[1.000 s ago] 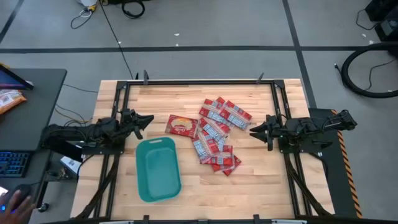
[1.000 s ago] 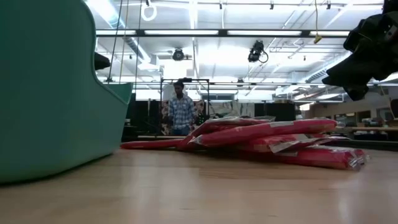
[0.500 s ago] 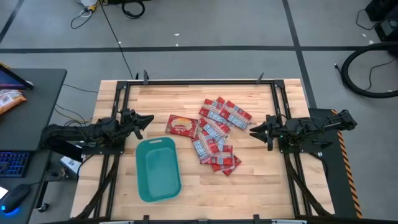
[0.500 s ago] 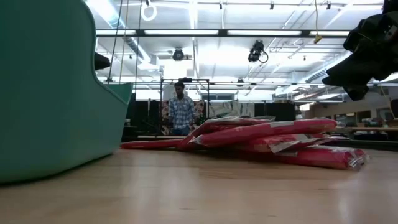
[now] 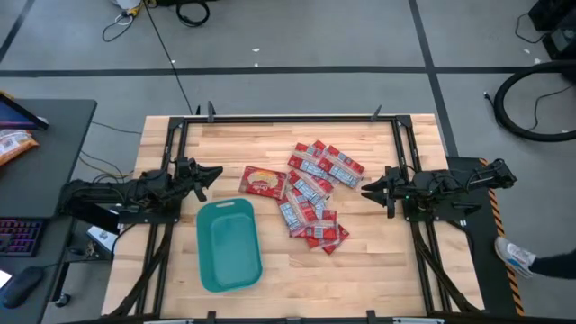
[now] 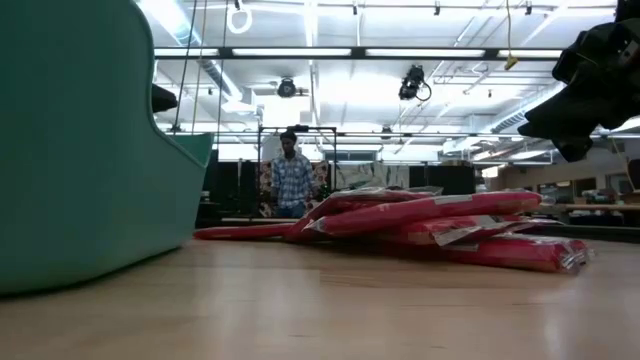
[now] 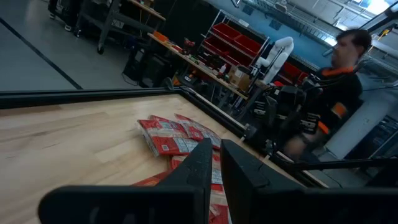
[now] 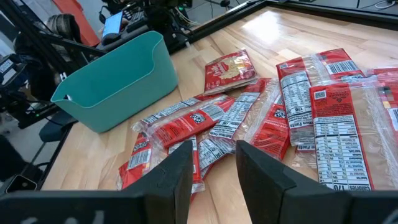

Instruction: Sort popcorn bags into baskets

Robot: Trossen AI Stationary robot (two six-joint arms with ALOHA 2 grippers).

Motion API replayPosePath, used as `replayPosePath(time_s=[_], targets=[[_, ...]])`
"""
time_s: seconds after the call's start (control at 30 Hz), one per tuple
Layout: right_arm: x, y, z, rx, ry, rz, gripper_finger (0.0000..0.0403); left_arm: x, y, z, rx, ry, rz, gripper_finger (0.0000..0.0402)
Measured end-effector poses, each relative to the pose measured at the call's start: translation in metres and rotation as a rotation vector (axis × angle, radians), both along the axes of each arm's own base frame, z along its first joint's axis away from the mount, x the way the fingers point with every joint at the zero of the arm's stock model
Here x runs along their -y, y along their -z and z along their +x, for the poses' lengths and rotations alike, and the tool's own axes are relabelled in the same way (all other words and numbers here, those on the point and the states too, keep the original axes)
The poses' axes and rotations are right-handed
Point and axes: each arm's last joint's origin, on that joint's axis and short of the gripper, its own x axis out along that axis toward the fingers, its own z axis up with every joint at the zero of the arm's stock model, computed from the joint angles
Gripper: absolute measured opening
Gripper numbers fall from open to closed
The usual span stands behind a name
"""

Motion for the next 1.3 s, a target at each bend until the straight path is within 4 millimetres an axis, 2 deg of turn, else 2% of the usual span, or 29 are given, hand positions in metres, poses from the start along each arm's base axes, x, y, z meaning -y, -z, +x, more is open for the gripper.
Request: replayPosePath(time_s=[0.3, 0.43, 0.5, 0.63, 0.8, 0.93, 1.0, 1.07, 1.17, 1.3], targets=[[0.0, 0.0, 0.0, 0.0, 0.0, 0.0, 0.0128, 0.0, -0.001, 0.0, 0.015, 0.0, -0.016, 0.0039], [0.0, 0.0, 0.0, 0.0, 0.0, 0.0, 0.0128, -0.001, -0.015, -0.002, 0.292, 0.001, -0.274, 0.0039], [0.0, 0.0, 0.0, 0.0, 0.0, 0.0, 0.0128, -0.001, -0.018, -0.003, 0.37, 0.019, -0.358, 0.0039], [0.0, -0.001, 0.0, 0.006, 0.0, 0.001, 0.0128, -0.001, -0.022, -0.004, 0.432, 0.037, -0.41, 0.0039], [0.0, -0.001, 0.0, 0.012, 0.0, 0.003, 0.0128, -0.001, -0.021, -0.003, 0.429, 0.04, -0.416, 0.0039], [0.0, -0.001, 0.0, 0.016, 0.0, 0.003, 0.0128, -0.003, -0.021, -0.005, 0.472, -0.033, -0.466, 0.0039], [0.0, -0.002, 0.001, 0.025, 0.0, 0.005, 0.0128, -0.002, -0.024, -0.005, 0.5, -0.007, -0.48, 0.0039], [0.0, -0.003, 0.001, 0.028, 0.0, 0.006, 0.0128, 0.0, -0.033, -0.005, 0.494, 0.078, -0.476, 0.0039], [0.0, -0.003, 0.001, 0.03, 0.0, 0.007, 0.0128, 0.003, -0.06, -0.006, 0.485, 0.189, -0.414, 0.0039], [0.0, -0.003, 0.001, 0.032, 0.022, 0.002, 0.0128, 0.002, -0.088, 0.002, 0.388, 0.138, -0.297, 0.0039]])
